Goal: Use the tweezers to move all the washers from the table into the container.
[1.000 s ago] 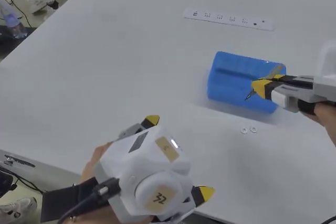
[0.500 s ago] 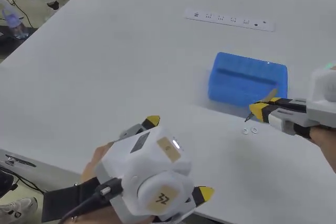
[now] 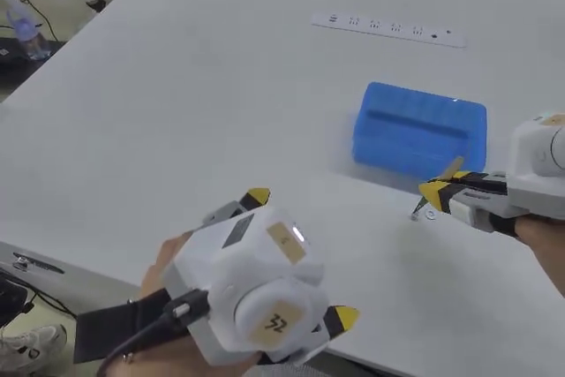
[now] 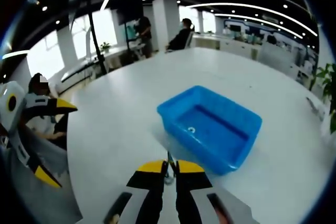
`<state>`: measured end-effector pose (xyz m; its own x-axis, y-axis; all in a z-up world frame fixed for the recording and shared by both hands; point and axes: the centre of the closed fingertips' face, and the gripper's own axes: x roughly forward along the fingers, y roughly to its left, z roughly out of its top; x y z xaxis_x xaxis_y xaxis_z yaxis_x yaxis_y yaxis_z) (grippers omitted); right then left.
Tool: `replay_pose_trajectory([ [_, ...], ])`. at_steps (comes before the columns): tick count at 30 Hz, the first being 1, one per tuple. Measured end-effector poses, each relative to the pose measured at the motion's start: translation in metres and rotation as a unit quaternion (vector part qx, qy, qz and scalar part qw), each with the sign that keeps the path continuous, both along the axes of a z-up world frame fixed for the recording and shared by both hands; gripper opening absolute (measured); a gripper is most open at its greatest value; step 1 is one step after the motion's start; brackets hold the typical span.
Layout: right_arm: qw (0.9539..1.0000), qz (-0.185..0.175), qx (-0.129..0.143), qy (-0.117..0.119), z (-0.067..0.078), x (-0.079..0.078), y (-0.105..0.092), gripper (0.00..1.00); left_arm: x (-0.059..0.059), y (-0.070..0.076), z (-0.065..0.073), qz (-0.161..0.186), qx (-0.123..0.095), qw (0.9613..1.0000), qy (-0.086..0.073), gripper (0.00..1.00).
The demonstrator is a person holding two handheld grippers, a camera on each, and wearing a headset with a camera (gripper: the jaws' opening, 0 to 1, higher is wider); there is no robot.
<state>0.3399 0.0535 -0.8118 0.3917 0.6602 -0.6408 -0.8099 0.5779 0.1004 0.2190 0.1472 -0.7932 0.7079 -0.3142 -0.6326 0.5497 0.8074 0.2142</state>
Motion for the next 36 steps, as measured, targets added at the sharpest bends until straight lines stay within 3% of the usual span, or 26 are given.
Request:
replay_pose_trajectory([
  [11, 0.9998, 0.011, -0.015, -0.005, -0.0022, 0.001, -0.0016, 0.04, -0.0007, -0.0003, -0.0009, -0.001, 0.003, 1.0, 0.002, 0.93],
  [18, 0.9999, -0.003, 0.009, -0.006, -0.0022, 0.0043, 0.001, 0.04, -0.0005, -0.0006, -0.0005, -0.002, 0.003, 1.0, 0.001, 0.93],
  [36, 0.999, -0.024, 0.026, -0.025, 0.0009, -0.0034, 0.0034, 0.03, -0.0011, -0.0011, -0.0026, -0.005, 0.007, 0.9999, 0.005, 0.93],
])
